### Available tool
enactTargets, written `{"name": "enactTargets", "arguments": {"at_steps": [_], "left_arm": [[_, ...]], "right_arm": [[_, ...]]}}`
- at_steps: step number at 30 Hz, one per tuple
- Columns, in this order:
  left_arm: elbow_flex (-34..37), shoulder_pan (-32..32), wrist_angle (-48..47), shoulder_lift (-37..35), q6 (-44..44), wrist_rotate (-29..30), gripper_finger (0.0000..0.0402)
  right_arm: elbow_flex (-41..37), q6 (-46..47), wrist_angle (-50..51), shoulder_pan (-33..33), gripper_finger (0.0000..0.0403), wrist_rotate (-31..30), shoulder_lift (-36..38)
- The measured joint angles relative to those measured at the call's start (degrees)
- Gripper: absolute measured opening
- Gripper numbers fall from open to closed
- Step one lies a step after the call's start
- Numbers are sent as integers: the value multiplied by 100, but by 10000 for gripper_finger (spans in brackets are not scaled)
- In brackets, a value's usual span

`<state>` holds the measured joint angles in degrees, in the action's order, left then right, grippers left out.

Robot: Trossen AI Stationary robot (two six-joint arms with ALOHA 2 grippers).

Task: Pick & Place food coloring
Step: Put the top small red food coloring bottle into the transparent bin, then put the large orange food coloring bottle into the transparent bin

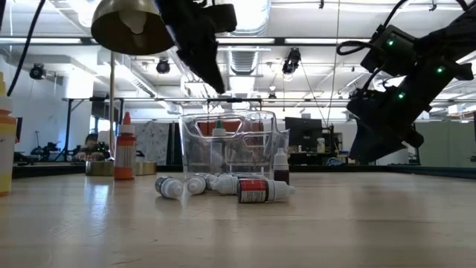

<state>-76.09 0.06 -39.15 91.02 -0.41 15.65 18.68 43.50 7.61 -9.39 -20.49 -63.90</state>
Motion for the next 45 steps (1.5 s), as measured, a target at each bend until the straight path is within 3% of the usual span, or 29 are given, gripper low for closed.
{"name": "enactTargets", "arguments": {"at_steps": [4,9,15,22,33,39,45], "left_arm": [[-391,-192,-960,-122,-493,587,150],[-764,-450,-2215,-220,-776,5,157],[-494,-505,-3020,-266,-870,152,157],[-30,-512,-3011,-772,-854,224,158],[1917,-499,-2168,-2344,-912,233,158],[2634,-413,-1492,-2556,-918,238,158],[2827,-286,-1479,-2578,-1190,340,158]], "right_arm": [[0,1,71,0,215,0,0],[0,-1,71,-1,215,-2,0],[0,-12,56,-2,215,-46,0],[0,-5,60,-4,215,-48,0],[0,0,60,-4,215,-58,0],[0,1,61,-4,215,-63,0],[0,1,62,-4,215,-63,0]]}}
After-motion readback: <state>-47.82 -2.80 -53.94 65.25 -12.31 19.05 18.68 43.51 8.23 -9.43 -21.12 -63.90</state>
